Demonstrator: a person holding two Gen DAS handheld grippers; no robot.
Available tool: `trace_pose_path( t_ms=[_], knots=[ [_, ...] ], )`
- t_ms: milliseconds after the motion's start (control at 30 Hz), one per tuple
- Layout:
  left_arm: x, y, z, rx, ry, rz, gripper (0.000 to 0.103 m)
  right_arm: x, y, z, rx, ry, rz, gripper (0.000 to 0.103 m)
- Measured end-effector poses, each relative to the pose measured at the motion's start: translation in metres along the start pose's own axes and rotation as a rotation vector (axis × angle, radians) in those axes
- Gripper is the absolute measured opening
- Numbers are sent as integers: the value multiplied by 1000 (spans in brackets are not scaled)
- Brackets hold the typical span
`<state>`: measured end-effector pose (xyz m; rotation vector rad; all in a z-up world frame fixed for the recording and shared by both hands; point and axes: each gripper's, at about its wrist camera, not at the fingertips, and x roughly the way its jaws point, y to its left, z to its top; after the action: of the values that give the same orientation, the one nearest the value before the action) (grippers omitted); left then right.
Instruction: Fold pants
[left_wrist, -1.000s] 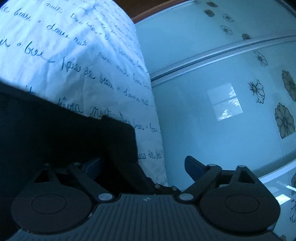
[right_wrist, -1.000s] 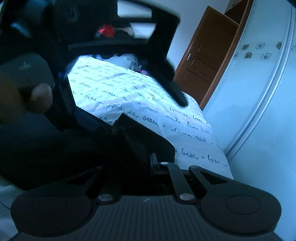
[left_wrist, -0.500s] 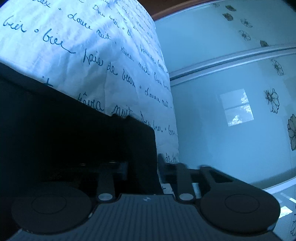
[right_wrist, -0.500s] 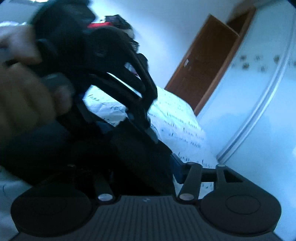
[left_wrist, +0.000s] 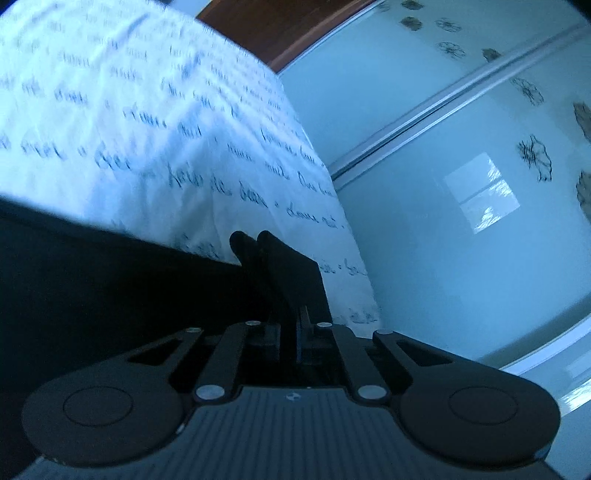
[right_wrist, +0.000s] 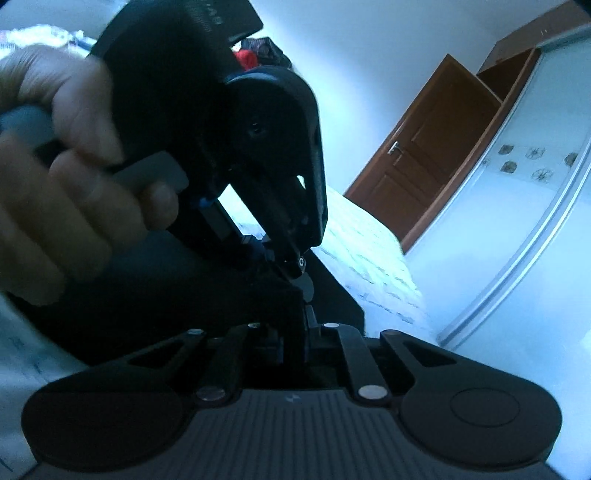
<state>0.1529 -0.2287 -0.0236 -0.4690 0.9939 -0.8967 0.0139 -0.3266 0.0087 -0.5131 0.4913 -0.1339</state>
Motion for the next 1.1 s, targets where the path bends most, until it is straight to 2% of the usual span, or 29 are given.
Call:
trace_pose_path(
  t_ms=[433,1067,1100],
  knots=[
    [-61,17,-10,195,-101,197,10,-6,35,29,6,-61,187,9],
    [-128,81,-7,178,-156,355,10,14,74,55,-60,-114,390,9],
    [-131,84,-6,179,-160,362,10,27,61,60,-56,-114,400,9]
  ],
)
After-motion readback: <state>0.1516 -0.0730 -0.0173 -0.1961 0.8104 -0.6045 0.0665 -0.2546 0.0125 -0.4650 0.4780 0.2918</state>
